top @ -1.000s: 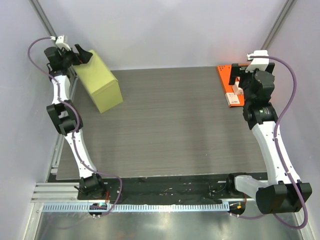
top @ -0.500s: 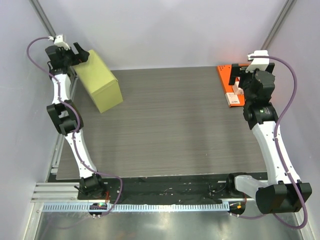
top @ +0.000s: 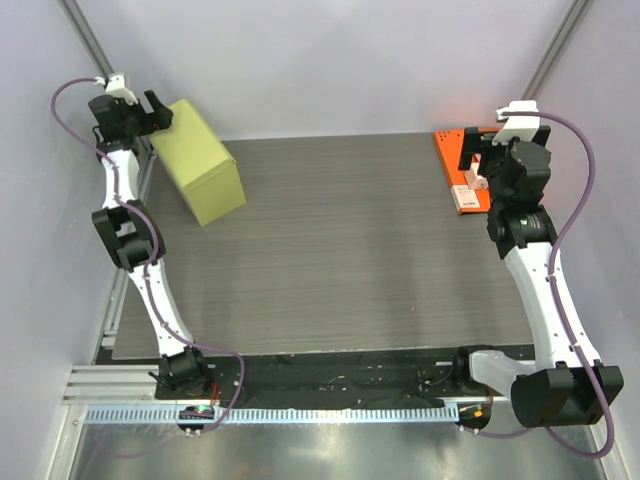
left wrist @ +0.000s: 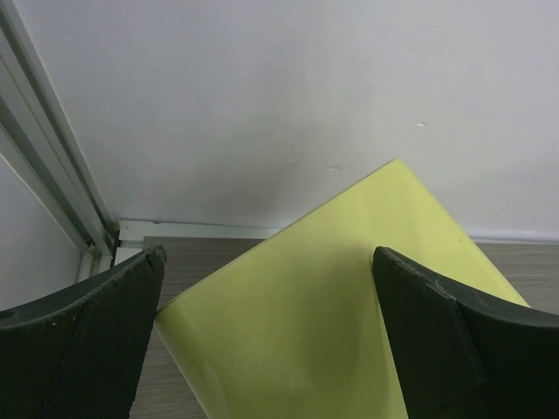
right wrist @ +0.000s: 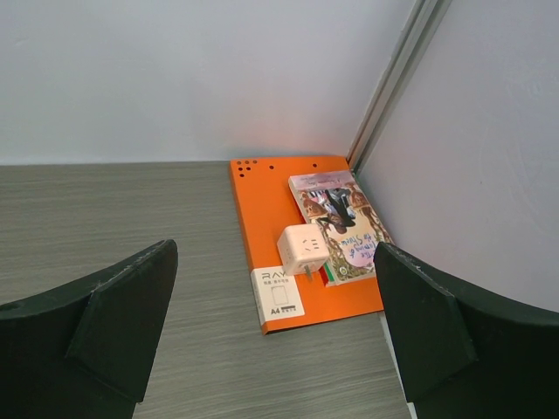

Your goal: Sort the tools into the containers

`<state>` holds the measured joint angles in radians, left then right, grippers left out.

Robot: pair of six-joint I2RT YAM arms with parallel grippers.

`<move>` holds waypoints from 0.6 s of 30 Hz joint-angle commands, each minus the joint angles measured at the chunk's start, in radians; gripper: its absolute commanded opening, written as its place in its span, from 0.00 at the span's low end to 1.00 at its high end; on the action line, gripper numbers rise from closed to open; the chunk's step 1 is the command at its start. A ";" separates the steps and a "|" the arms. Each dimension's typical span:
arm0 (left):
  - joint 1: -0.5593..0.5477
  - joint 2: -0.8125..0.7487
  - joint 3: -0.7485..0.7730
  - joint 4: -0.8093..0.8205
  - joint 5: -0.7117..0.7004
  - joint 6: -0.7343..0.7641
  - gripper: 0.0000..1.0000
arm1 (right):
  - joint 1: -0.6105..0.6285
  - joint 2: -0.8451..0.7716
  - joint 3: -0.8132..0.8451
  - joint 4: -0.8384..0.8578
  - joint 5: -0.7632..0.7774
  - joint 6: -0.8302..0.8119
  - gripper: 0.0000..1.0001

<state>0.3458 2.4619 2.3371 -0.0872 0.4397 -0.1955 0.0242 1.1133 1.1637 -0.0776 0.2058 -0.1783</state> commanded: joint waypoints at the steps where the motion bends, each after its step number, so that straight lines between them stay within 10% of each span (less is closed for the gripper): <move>1: -0.008 0.026 0.004 -0.101 0.164 0.060 1.00 | -0.004 -0.015 0.042 0.030 -0.003 0.017 1.00; 18: -0.027 -0.248 -0.472 -0.109 0.546 0.133 1.00 | -0.003 -0.033 0.042 0.032 -0.019 0.026 1.00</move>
<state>0.3950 2.2555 1.9789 -0.0345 0.7620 -0.1043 0.0242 1.1122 1.1637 -0.0776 0.2005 -0.1684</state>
